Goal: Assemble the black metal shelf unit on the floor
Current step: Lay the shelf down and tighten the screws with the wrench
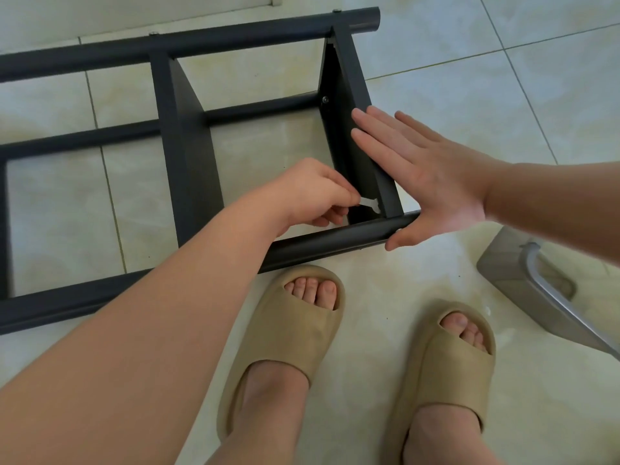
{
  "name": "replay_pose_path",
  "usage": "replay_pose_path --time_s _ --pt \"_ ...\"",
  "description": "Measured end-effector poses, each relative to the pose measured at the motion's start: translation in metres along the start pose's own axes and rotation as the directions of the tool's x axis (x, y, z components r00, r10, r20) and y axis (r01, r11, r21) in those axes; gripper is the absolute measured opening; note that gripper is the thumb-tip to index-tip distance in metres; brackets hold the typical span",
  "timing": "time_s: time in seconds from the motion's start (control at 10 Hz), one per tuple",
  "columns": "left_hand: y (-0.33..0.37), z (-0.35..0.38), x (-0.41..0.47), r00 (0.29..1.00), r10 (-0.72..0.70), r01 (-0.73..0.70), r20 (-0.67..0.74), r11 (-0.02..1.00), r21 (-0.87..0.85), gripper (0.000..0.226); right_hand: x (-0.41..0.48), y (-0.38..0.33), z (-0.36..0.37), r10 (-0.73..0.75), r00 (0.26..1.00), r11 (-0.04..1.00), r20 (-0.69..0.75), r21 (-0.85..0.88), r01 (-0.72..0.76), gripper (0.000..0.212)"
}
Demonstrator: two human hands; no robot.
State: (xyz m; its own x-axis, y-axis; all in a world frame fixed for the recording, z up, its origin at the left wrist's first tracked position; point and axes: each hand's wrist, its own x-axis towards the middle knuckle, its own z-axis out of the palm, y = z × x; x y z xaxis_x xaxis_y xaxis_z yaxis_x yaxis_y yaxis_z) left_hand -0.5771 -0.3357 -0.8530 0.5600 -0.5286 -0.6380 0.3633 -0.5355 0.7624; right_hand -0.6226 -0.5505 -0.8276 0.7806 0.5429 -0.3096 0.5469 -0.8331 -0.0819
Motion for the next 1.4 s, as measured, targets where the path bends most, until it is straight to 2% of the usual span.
replay_pose_path --time_s 0.1,0.2,0.3,0.4,0.6,0.7,0.8,1.0,1.1,1.3,1.4 --pt "-0.001 0.001 0.002 1.0 -0.008 0.012 0.028 0.99 -0.141 0.008 0.0 0.0 0.001 0.002 1.0 1.0 -0.005 -0.006 -0.002 0.134" --pt "-0.002 0.002 0.003 0.994 -0.04 0.073 0.103 0.936 -0.344 0.007 0.0 0.0 0.002 0.005 1.0 1.0 -0.008 -0.014 -0.005 0.134" --pt "-0.001 0.004 0.002 0.982 -0.08 0.149 0.17 0.881 -0.449 0.008 0.0 0.001 0.003 0.001 1.0 1.0 -0.023 -0.006 -0.001 0.134" --pt "0.003 0.007 0.002 0.971 -0.136 0.219 0.198 0.84 -0.496 0.009 0.0 0.001 0.005 -0.003 0.999 1.0 -0.04 -0.005 0.003 0.134" --pt "0.008 0.014 0.007 0.97 -0.188 0.245 0.157 0.762 -0.599 0.008 0.0 0.002 0.007 -0.012 0.998 1.0 -0.064 0.006 0.012 0.133" --pt "0.006 0.016 0.009 0.971 -0.196 0.237 0.134 0.77 -0.593 0.006 -0.001 0.003 0.007 -0.011 0.998 1.0 -0.067 0.004 0.012 0.133" --pt "0.005 0.018 0.01 0.977 -0.194 0.208 0.083 0.826 -0.523 0.006 0.0 0.003 0.007 -0.01 0.998 1.0 -0.064 -0.001 0.01 0.133" --pt "0.005 0.017 0.012 0.996 -0.084 0.056 -0.025 0.831 -0.554 0.003 0.0 0.003 0.007 -0.012 0.998 1.0 -0.062 -0.002 0.012 0.133" --pt "0.001 0.016 0.011 0.997 -0.071 0.042 -0.029 0.829 -0.557 0.004 0.0 0.003 0.007 -0.011 0.998 1.0 -0.061 0.001 0.012 0.133" --pt "-0.003 0.009 0.009 0.994 -0.078 0.037 -0.071 0.888 -0.459 0.006 0.0 0.003 0.007 -0.015 0.998 1.0 -0.061 0.004 0.015 0.132" --pt "-0.003 0.011 0.009 0.992 -0.082 0.024 -0.092 0.861 -0.508 0.004 0.0 0.003 0.007 -0.014 0.998 1.0 -0.059 0.003 0.014 0.133"
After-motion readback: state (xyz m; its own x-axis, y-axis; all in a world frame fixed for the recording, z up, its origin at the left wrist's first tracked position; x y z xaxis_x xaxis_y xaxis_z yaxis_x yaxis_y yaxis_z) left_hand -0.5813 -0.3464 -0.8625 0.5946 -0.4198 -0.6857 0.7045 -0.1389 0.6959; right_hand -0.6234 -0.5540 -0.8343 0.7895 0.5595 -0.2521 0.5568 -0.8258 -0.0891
